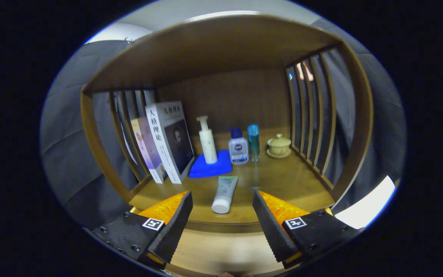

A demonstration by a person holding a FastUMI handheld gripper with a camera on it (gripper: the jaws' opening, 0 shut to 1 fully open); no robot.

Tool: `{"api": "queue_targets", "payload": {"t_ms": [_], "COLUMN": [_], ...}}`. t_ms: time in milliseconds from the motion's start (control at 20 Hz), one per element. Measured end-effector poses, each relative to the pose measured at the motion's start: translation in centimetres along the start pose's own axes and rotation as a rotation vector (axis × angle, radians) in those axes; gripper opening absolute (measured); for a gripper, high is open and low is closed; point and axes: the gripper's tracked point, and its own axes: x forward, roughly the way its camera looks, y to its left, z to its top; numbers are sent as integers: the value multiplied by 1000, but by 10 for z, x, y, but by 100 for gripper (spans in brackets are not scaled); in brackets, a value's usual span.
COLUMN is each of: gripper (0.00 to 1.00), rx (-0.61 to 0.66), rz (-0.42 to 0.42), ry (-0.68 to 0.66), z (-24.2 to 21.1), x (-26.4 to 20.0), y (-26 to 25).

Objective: Pull open the drawer, take out the items inside it, and place them on the countertop above the cabinet.

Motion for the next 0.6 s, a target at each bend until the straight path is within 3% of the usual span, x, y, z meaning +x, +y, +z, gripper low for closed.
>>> {"api": "queue_targets", "payload": {"t_ms": [350,600], "gripper": [98,98], "rx": [-73,-86], "rz": [-56,-72], "ry": [-197,-223], "z": [-26,-75], "x": [-67,-103], "y": [7,15]}}
